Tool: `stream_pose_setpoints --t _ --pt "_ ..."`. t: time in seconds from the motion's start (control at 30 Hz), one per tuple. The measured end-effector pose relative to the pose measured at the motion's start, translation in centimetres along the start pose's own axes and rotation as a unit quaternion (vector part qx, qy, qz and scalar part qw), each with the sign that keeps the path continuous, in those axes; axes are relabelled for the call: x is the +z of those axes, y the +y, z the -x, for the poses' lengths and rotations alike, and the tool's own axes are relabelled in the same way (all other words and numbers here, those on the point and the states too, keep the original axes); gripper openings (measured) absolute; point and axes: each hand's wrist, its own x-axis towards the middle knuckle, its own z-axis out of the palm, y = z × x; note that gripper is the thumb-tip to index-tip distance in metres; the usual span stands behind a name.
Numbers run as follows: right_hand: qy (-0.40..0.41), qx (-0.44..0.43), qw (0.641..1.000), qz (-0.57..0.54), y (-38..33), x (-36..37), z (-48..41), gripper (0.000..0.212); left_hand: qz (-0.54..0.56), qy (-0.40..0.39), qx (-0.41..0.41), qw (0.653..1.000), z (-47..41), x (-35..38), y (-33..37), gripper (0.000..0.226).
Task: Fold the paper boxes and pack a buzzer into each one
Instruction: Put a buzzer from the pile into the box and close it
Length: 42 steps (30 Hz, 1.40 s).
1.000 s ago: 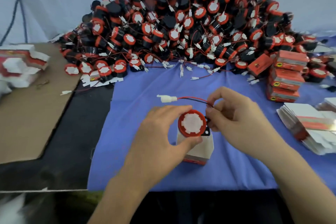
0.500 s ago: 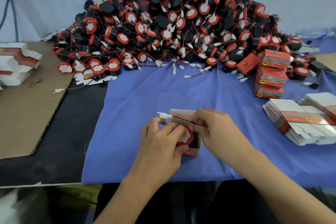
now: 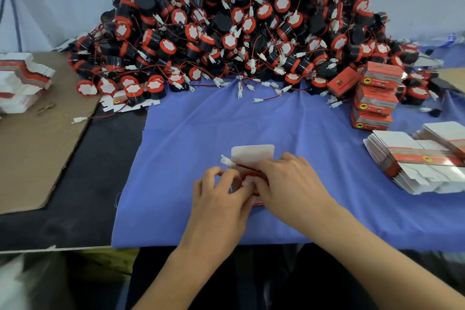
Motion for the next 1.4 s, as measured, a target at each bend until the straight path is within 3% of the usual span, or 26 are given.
stream_pose_setpoints --t 0.07,0.13,0.2,0.3,0.43,0.6,0.7,1.0,1.13,1.3,1.4 --pt "-0.007 0.001 1.0 0.01 -0.3 0.4 0.2 0.033 0.101 0.033 -0.028 0.994 0.0 0.0 -0.1 0.014" --pt "-0.012 -0.003 1.0 0.016 -0.5 0.9 0.6 0.032 0.223 0.082 -0.11 0.965 -0.2 -0.4 0.0 0.017" --pt "-0.011 0.004 1.0 -0.006 -0.8 1.3 0.8 0.027 0.28 0.117 -0.184 0.935 -0.8 -0.8 0.0 0.035" --pt "-0.005 0.021 0.998 -0.065 -1.0 1.9 0.9 0.024 0.315 0.055 -0.237 0.917 -1.7 -1.0 -0.4 0.06" --pt "-0.021 0.032 0.995 -0.089 -1.0 2.1 0.9 0.031 0.272 0.055 -0.214 0.937 -1.7 -1.2 -0.7 0.034" --pt "-0.031 0.047 0.994 -0.093 -1.3 2.3 1.0 0.035 0.207 0.123 -0.207 0.948 -0.7 -0.4 -0.5 0.036" --pt "-0.041 0.052 0.993 -0.098 -1.5 2.4 0.8 0.032 0.203 0.127 -0.207 0.949 0.1 -0.1 0.0 0.025" --pt "0.004 0.059 0.996 -0.061 -1.5 3.7 1.0 0.035 0.021 0.03 -0.146 0.989 -0.3 -1.9 0.4 0.007" --pt "0.078 0.068 0.984 -0.145 -2.0 4.2 1.5 0.023 -0.056 -0.033 -0.114 0.991 -1.1 -2.1 0.5 0.013" --pt "0.206 0.053 0.966 -0.148 -2.0 5.5 2.3 0.01 -0.107 -0.105 -0.11 0.983 -1.4 -2.1 0.4 0.018" --pt "0.207 0.055 0.95 -0.229 -1.7 6.5 2.6 0.009 -0.11 -0.133 -0.117 0.978 -1.9 -1.8 0.4 0.018"
